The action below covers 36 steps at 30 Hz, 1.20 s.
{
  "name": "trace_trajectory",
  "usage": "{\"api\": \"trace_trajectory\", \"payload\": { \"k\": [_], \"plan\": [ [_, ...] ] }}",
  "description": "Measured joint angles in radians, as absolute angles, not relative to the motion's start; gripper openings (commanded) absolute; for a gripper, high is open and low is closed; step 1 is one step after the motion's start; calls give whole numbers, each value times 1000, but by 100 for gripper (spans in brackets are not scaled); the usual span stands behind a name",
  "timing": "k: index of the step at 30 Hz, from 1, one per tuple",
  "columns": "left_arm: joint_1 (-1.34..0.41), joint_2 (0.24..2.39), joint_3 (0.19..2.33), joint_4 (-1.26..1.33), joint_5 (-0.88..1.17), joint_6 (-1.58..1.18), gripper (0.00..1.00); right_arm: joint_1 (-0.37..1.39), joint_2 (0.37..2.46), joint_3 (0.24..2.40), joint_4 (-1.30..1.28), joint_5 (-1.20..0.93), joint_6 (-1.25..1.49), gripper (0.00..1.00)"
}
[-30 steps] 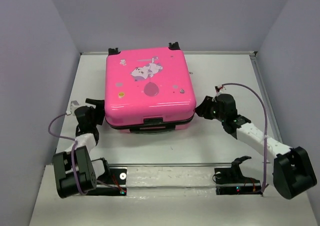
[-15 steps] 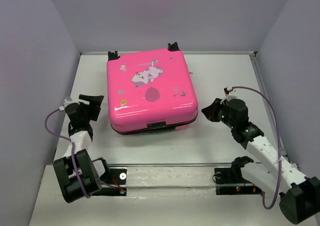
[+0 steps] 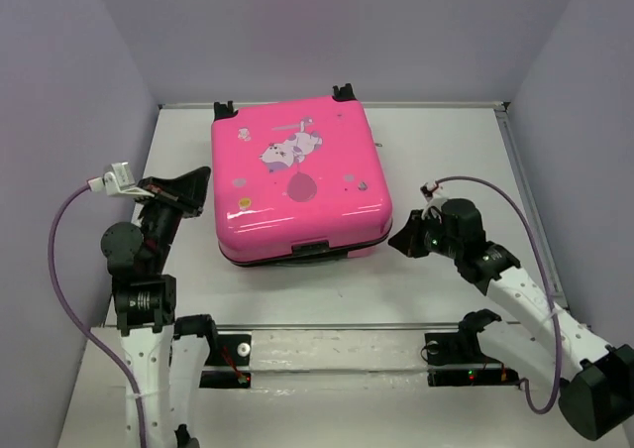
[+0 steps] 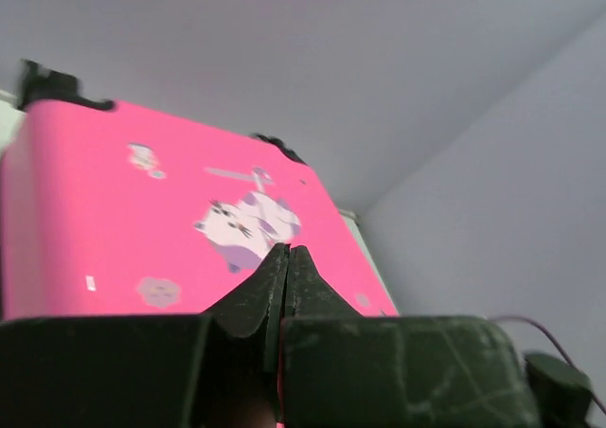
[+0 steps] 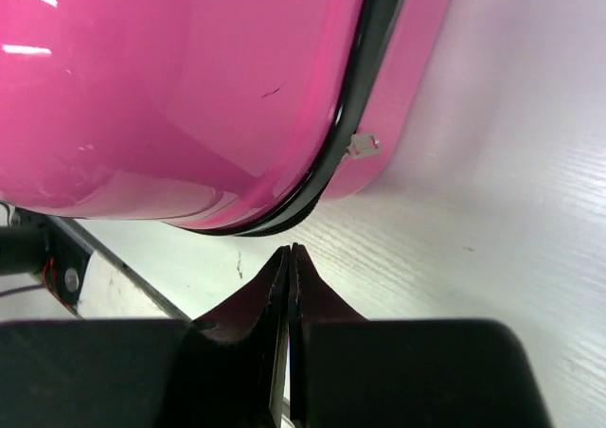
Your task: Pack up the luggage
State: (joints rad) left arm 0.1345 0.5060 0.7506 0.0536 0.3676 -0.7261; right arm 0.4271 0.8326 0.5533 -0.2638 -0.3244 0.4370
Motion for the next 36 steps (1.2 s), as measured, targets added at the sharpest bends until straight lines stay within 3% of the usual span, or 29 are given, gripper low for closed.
{"api": "trace_trajectory", "payload": {
  "k": [4,7,10,15,26,36],
  "plan": [
    [-40,526,776,36,400,-726,6,492,902,529,-216,-313,466,7],
    [-316,582,776,35,329,-724,6,534,941,438,-69,-282,517,7],
    [-709,671,776,48,194,-705,6,541,922,299,146,-208,588,7],
    [-999,794,746,144,10,-672,6,541,939,147,434,-25,703,7],
    [-1183,786,461,270,-207,-716,6,545,1388,218,843,27,791,7],
    [-1183,621,323,165,-393,-832,7,630,1486,426,850,-55,783,8]
  ]
}}
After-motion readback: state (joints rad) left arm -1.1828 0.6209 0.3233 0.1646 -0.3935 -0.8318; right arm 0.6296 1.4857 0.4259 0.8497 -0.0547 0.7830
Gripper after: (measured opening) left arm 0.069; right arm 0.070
